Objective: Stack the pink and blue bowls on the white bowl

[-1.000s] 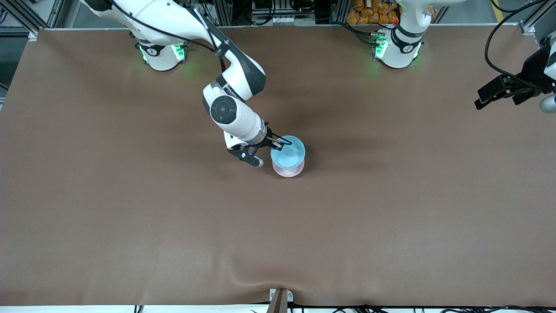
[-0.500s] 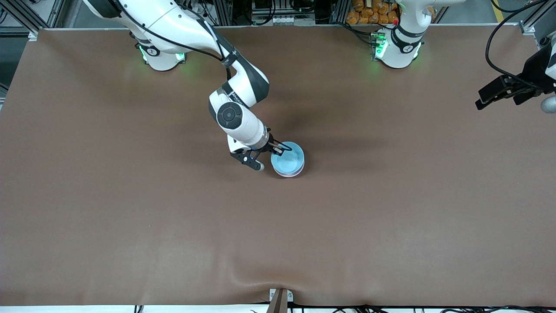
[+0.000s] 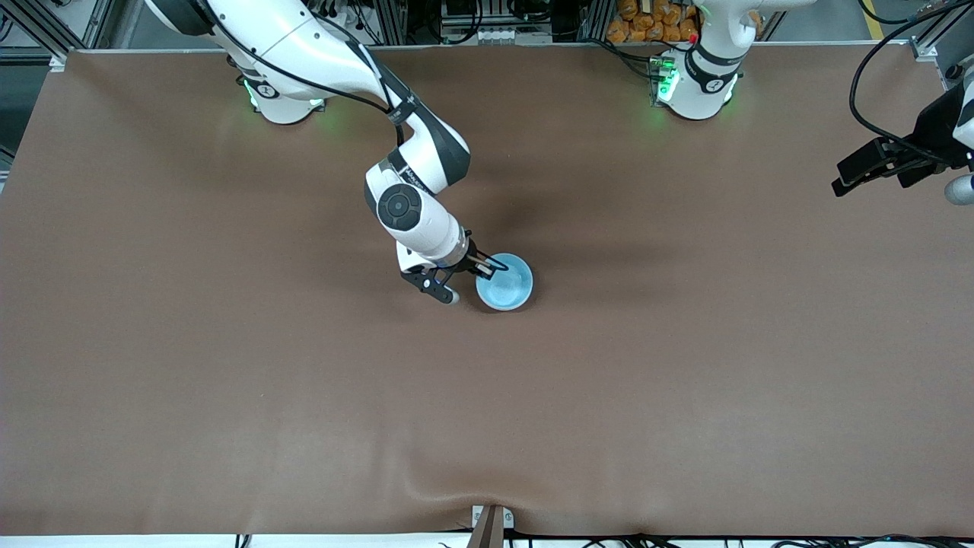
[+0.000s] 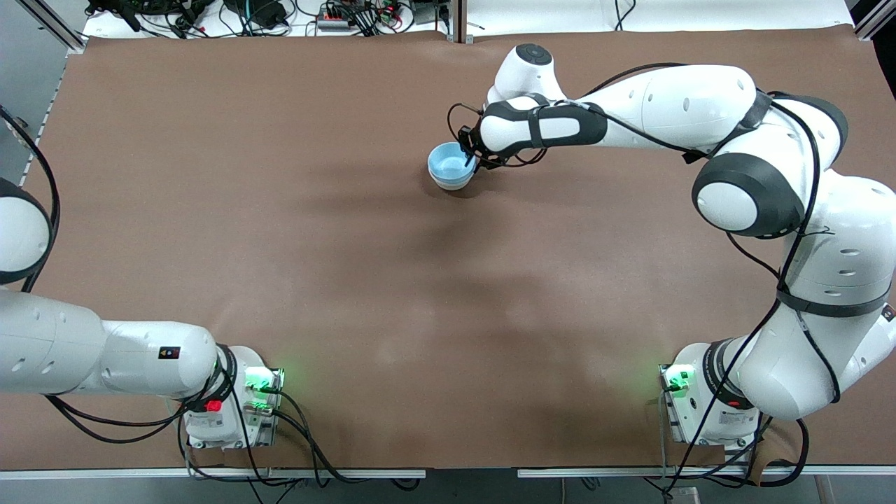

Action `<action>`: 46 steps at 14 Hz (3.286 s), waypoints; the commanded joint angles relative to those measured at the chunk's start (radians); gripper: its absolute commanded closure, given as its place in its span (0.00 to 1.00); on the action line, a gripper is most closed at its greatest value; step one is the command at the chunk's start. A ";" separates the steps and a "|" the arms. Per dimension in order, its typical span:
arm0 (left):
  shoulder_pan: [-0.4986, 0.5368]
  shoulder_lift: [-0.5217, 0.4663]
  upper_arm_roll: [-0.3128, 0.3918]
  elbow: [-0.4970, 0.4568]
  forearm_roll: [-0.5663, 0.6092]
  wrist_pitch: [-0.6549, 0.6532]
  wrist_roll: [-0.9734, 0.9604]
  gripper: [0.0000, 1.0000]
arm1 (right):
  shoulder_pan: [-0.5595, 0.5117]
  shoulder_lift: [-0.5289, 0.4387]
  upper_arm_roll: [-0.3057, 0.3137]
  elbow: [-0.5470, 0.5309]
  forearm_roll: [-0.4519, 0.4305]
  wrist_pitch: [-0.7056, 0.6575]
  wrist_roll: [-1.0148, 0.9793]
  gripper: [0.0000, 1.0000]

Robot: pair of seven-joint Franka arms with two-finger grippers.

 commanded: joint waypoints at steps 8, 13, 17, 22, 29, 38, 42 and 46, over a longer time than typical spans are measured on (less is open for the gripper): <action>0.009 -0.002 0.001 0.011 -0.026 -0.002 0.024 0.00 | -0.194 0.002 -0.045 0.296 -0.026 -0.252 -0.009 0.00; 0.009 -0.001 0.001 0.011 -0.026 -0.002 0.024 0.00 | -0.393 -0.001 0.004 0.399 -0.181 -0.372 -0.077 0.00; 0.011 -0.002 0.001 0.008 -0.026 -0.005 0.025 0.00 | -0.522 -0.071 0.032 0.401 -0.221 -0.491 -0.351 0.00; 0.008 0.001 -0.001 0.011 -0.026 -0.002 0.024 0.00 | -0.558 -0.166 0.026 0.473 -0.263 -0.700 -0.628 0.00; 0.006 0.002 -0.004 0.011 -0.026 -0.002 0.024 0.00 | -0.541 -0.549 -0.066 0.267 -0.251 -0.969 -0.815 0.00; 0.008 0.001 -0.004 0.009 -0.026 -0.005 0.025 0.00 | -0.539 -0.682 -0.062 0.152 -0.300 -0.959 -0.966 0.00; 0.008 0.004 -0.004 0.011 -0.026 -0.002 0.024 0.00 | -0.544 -0.648 -0.065 0.231 -0.303 -0.970 -0.986 0.00; 0.006 0.002 -0.004 0.011 -0.026 -0.002 0.024 0.00 | -0.540 -0.651 -0.066 0.241 -0.281 -1.030 -0.989 0.00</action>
